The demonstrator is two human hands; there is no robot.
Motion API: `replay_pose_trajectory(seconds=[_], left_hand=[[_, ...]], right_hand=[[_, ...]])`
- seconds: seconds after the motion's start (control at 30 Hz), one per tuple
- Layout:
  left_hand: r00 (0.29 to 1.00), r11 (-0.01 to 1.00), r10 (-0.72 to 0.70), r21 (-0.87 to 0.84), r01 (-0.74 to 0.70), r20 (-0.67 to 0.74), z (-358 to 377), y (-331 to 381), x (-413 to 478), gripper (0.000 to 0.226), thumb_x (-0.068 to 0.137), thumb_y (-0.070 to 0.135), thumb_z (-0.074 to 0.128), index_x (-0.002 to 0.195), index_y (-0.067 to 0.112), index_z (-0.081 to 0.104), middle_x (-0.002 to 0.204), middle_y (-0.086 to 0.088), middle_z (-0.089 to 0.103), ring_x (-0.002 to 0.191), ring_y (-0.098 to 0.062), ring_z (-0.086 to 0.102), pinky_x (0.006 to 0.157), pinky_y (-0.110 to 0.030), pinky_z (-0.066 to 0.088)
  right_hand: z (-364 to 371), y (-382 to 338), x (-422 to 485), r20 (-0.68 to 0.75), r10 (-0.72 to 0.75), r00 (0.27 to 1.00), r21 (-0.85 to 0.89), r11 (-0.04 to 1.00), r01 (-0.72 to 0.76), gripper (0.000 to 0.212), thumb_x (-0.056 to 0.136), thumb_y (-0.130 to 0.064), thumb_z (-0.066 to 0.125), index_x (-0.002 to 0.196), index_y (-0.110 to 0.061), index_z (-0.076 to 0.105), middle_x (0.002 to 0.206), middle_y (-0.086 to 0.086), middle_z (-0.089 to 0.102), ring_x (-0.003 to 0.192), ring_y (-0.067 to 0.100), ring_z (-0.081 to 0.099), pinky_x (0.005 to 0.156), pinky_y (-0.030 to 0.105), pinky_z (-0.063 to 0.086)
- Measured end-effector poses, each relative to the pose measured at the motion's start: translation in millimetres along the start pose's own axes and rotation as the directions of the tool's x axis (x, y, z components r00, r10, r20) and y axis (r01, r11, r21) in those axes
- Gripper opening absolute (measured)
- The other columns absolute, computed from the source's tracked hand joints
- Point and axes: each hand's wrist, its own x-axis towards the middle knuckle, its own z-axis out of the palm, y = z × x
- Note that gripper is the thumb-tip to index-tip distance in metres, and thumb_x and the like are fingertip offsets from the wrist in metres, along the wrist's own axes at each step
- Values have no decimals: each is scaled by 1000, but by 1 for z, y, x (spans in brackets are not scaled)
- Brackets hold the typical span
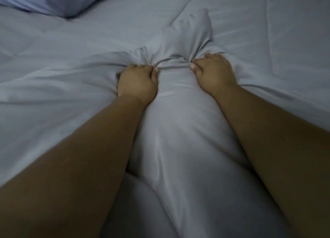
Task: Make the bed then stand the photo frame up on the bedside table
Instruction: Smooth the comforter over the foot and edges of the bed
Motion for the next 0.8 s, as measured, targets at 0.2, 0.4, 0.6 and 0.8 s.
replay_pose_trajectory(seconds=[0.2,0.4,0.6,0.8], left_hand=[[988,991,-95,106,82,124,-34,15,-31,45,100,35,33,100,5,66,104,-24,67,93,-41,63,74,-40,47],[957,997,-69,35,61,281,-76,33,-87,46,99,30,35,92,3,71,95,-23,72,91,-40,67,80,-41,51],[878,994,-108,27,108,466,-166,58,-135,49,102,41,24,108,13,64,116,-13,66,111,-33,60,90,-35,46],[892,994,-108,16,113,439,-288,102,-172,52,101,42,21,110,12,62,116,-14,65,109,-33,60,90,-36,46]], right_hand=[[-31,-25,-37,-55,-15,998,-55,998,12,42,96,-31,44,79,-1,68,82,22,70,76,38,63,70,40,45],[-72,-53,-102,139,26,990,-173,985,-1,46,83,-34,42,47,-11,60,45,9,60,39,27,57,41,25,44],[-153,-72,-150,166,-40,985,-260,962,83,38,77,-32,51,45,-12,56,41,7,56,35,26,54,39,27,45],[-283,-93,-187,207,-120,971,-310,933,182,37,84,-31,50,58,-9,64,53,10,62,47,28,61,49,31,45]])
